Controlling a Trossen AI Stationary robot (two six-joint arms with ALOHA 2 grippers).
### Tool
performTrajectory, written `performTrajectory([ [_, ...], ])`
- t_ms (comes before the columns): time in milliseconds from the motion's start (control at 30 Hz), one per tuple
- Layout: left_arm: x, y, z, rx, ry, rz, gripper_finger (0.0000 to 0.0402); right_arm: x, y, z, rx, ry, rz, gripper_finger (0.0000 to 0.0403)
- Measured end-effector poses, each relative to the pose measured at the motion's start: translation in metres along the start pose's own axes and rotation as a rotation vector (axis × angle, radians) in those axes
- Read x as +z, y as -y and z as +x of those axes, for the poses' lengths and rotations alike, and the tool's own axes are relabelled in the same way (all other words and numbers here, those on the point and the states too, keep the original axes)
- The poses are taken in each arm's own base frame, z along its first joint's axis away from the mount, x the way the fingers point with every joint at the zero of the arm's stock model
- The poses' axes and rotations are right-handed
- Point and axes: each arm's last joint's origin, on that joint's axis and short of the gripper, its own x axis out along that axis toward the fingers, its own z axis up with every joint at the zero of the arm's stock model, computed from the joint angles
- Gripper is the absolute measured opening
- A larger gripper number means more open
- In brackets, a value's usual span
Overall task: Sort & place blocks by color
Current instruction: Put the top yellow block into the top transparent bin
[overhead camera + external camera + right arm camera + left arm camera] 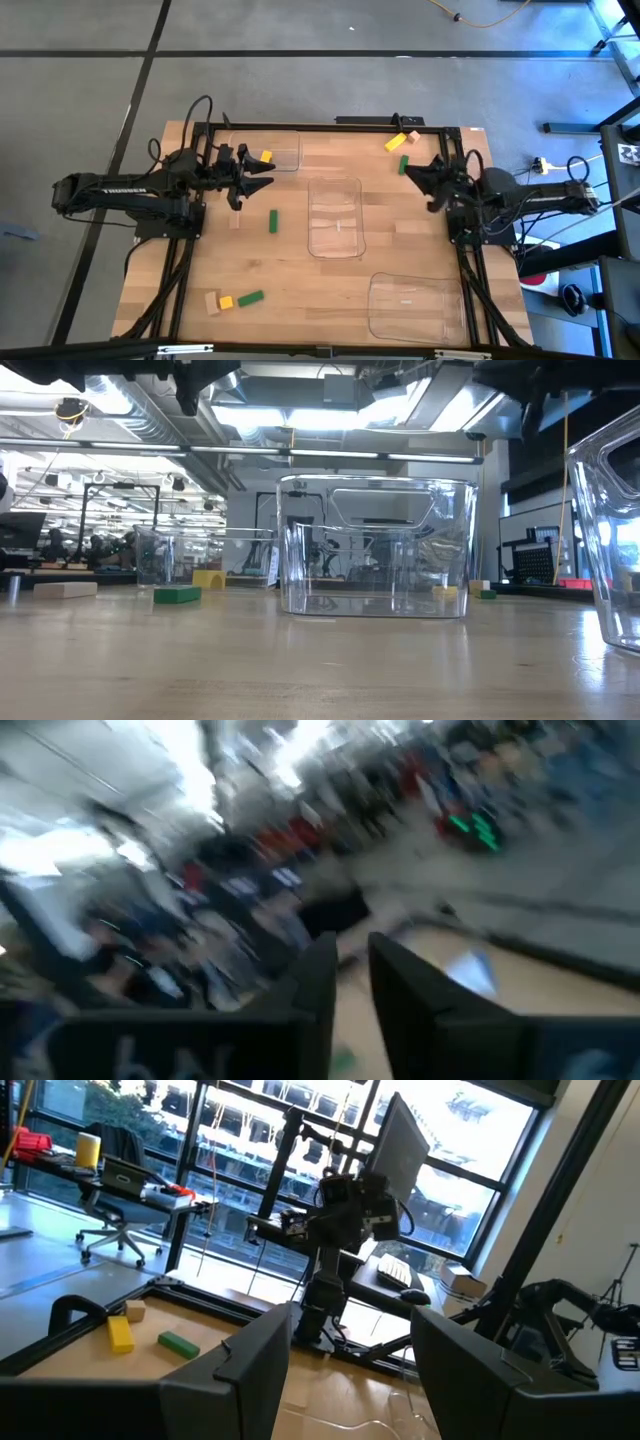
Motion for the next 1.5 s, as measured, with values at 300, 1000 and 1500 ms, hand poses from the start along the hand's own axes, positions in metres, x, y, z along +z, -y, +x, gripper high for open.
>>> performTrajectory([
  [300,0.001,0.000,0.000,0.019,0.017,-0.077,0.0199,0.017,-0.001,0.020,-0.409,-0.098,0.062,0.0204],
  [1000,0.006,0.001,0.000,0.012,0.071,-0.099,0.0199,-0.016,0.029,0.056,-0.699,-0.136,0.285,0.0225],
  [1500,0.007,0.001,0.000,0.016,0.083,-0.099,0.0199,0.019,0.120,0.124,-1.160,-0.357,0.415,0.0225],
])
